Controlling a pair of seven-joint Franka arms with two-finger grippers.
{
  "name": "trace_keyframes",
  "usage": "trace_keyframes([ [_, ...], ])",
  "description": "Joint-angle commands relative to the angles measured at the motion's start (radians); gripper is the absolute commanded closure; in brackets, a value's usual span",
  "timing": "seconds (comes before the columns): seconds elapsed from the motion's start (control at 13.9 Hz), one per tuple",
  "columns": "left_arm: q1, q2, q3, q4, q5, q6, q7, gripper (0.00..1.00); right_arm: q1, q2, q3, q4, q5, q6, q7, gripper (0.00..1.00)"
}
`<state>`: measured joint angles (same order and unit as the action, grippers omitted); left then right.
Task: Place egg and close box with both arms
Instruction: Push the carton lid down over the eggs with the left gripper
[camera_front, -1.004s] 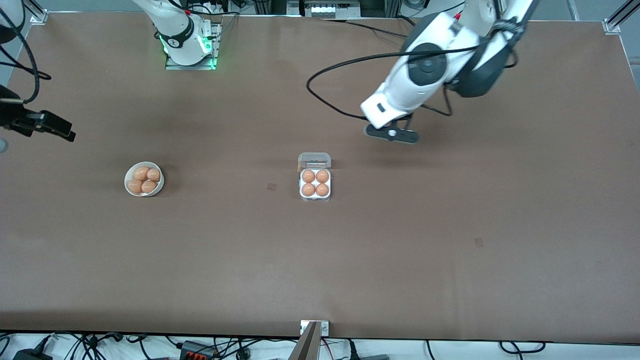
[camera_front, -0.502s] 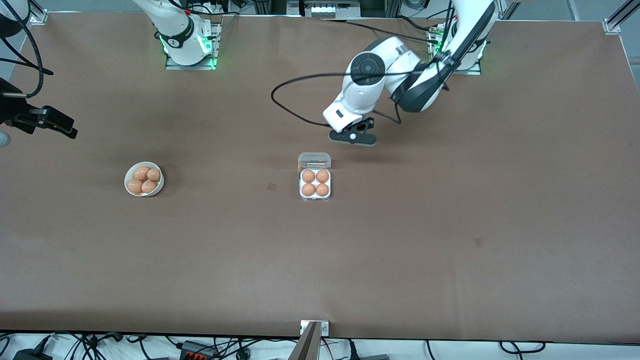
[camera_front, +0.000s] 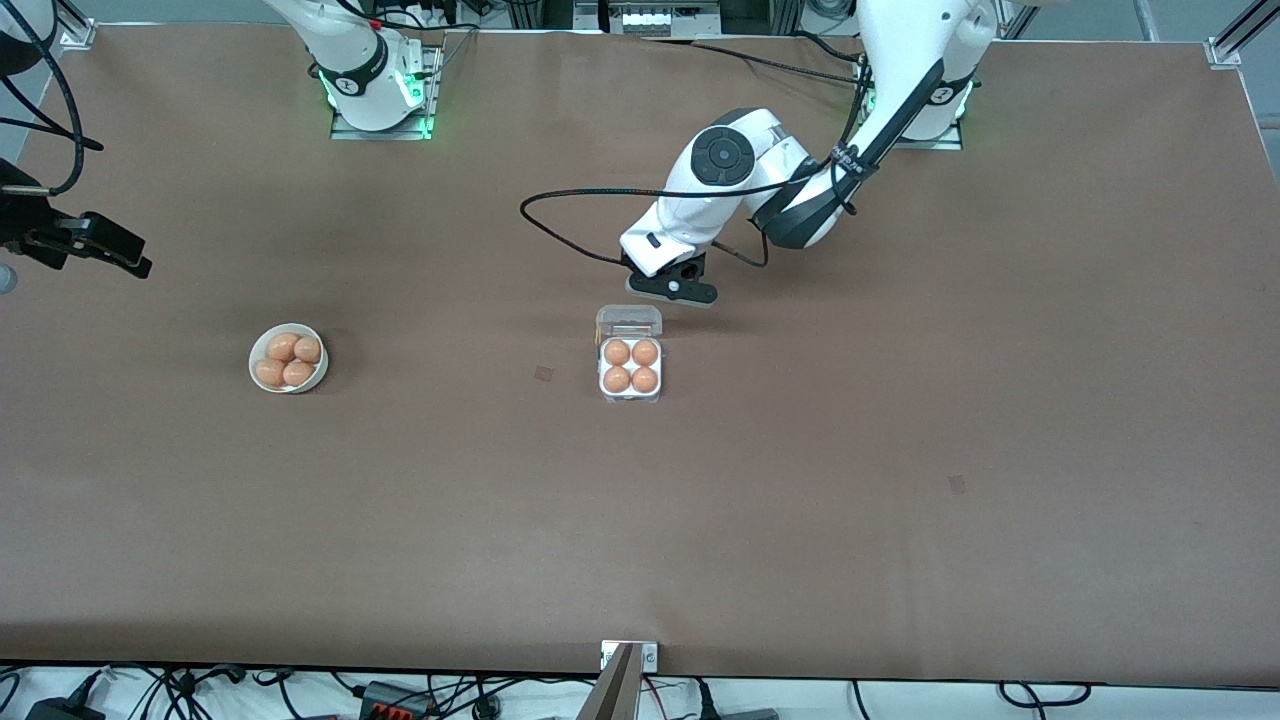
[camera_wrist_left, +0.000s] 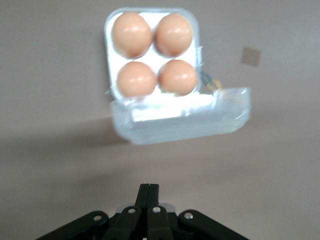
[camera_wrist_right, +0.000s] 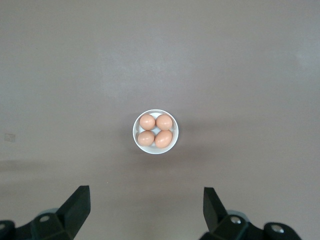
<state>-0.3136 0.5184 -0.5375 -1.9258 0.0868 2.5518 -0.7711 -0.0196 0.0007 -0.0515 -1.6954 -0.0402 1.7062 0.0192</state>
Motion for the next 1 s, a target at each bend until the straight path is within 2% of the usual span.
trace_keyframes([
  [0.0, -0.009, 0.037, 0.02, 0.045, 0.114, 0.042, -0.025, 0.99, 0.003, -0.014, 0.001, -0.004, -0.006, 0.013, -0.016, 0.0],
  [0.14, -0.009, 0.045, 0.027, 0.062, 0.158, 0.042, -0.025, 0.99, 0.004, -0.016, 0.001, -0.004, -0.006, 0.01, -0.016, 0.0],
  [0.5, -0.007, 0.095, 0.054, 0.203, 0.3, 0.044, -0.025, 0.99, 0.004, -0.024, 0.001, -0.004, -0.006, 0.0, -0.018, 0.0],
  [0.65, -0.002, 0.104, 0.054, 0.238, 0.301, 0.042, -0.025, 0.99, 0.004, -0.027, 0.004, -0.004, -0.003, -0.011, -0.018, 0.0],
  [0.93, 0.039, 0.074, 0.048, 0.231, 0.301, -0.001, -0.025, 0.99, 0.006, -0.027, 0.004, -0.006, -0.001, -0.016, -0.018, 0.0],
])
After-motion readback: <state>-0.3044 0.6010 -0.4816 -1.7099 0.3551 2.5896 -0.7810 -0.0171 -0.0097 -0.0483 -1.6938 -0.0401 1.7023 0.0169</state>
